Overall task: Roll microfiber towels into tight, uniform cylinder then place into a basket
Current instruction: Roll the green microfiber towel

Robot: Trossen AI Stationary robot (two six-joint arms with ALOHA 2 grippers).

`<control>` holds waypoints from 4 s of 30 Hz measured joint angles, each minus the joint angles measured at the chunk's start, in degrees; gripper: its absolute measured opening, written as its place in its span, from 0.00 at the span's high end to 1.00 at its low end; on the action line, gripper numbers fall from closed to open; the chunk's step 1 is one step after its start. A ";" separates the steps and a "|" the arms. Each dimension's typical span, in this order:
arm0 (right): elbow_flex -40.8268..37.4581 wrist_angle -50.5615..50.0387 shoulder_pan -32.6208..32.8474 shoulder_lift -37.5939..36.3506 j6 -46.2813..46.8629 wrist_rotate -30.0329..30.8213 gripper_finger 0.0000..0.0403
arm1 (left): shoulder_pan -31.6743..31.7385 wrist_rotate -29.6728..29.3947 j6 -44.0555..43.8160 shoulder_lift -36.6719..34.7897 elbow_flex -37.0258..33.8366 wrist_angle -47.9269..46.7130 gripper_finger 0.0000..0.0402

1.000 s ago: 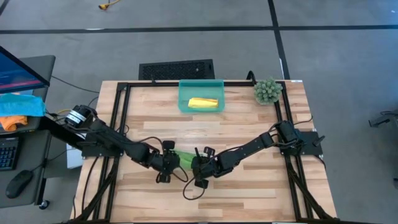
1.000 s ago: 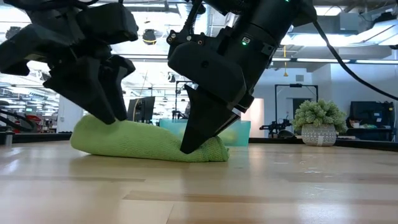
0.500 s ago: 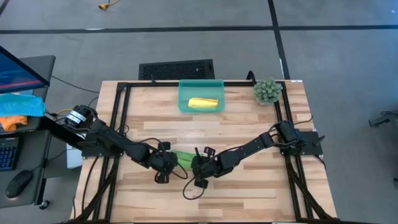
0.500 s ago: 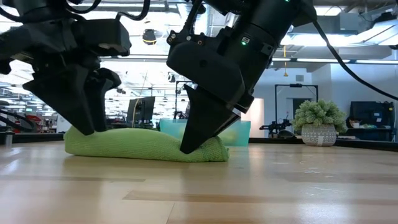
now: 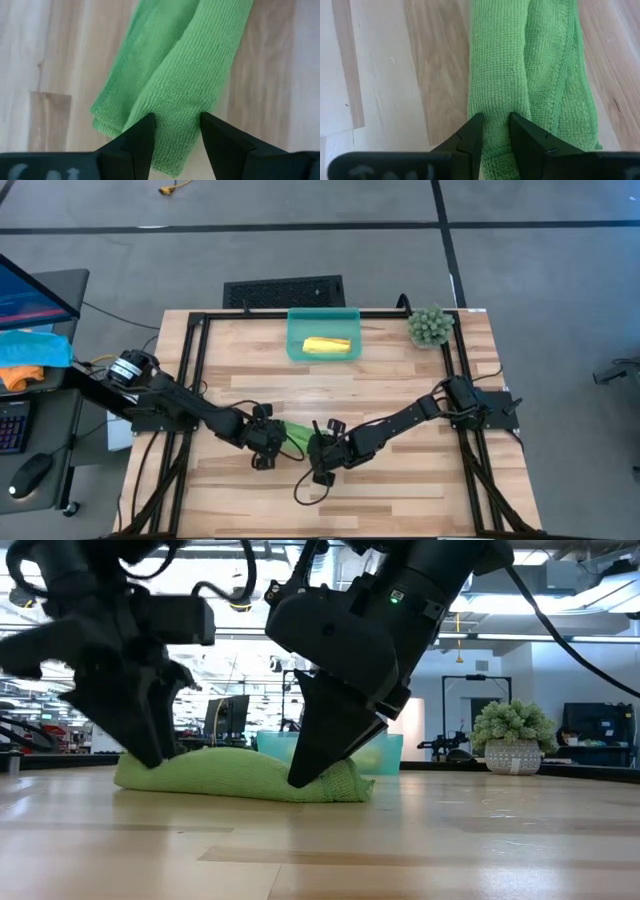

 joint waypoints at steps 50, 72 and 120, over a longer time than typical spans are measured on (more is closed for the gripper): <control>7.03 -29.05 5.17 -1.04 -7.24 5.41 0.58 | -3.39 5.71 -7.08 7.97 2.45 0.10 0.62; 7.03 -10.94 10.33 0.79 -39.59 17.01 0.54 | -3.37 5.81 -7.43 7.97 2.47 0.17 0.62; 7.12 -12.54 2.47 6.67 -21.57 9.68 0.91 | -13.44 -6.53 -4.50 -0.06 2.05 -9.10 0.62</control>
